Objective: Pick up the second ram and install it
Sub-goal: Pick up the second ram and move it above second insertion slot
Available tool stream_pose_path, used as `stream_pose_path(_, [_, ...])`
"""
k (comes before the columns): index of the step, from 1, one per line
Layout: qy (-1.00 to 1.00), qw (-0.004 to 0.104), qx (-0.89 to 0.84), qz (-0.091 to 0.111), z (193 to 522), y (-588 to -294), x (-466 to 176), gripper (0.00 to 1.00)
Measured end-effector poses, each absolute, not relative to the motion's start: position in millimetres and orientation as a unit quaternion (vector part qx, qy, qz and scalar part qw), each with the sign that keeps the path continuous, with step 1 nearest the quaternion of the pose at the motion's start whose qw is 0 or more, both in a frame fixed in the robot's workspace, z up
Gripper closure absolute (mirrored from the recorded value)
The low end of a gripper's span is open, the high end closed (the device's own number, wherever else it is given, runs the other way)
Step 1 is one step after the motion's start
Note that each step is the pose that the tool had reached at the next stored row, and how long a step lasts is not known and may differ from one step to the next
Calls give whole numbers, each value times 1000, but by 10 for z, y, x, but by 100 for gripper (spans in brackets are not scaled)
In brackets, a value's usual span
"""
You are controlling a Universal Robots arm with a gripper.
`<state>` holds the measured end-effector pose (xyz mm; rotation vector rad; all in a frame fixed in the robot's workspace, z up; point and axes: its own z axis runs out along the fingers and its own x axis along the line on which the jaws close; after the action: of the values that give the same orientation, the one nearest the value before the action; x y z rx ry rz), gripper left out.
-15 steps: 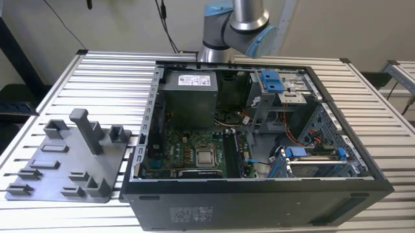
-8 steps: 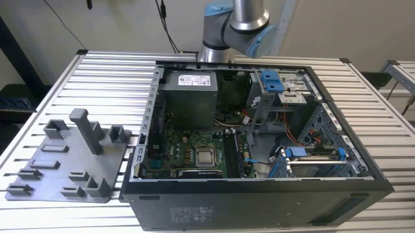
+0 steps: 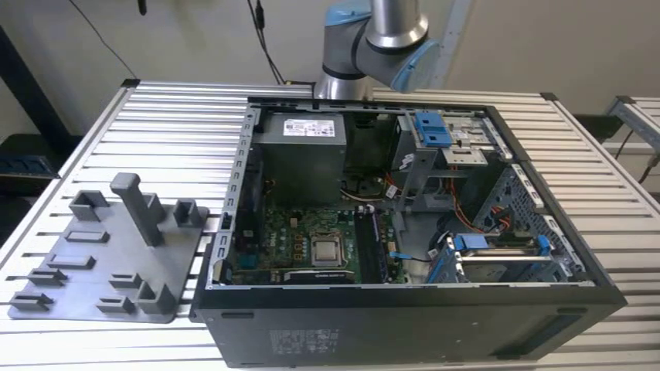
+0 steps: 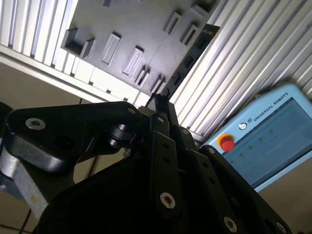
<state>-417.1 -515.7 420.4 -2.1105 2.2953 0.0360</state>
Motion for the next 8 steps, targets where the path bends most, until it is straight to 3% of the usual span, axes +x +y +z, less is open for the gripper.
stream_pose_path(8, [736,12,-677,12,4204,-5157,-4024,86])
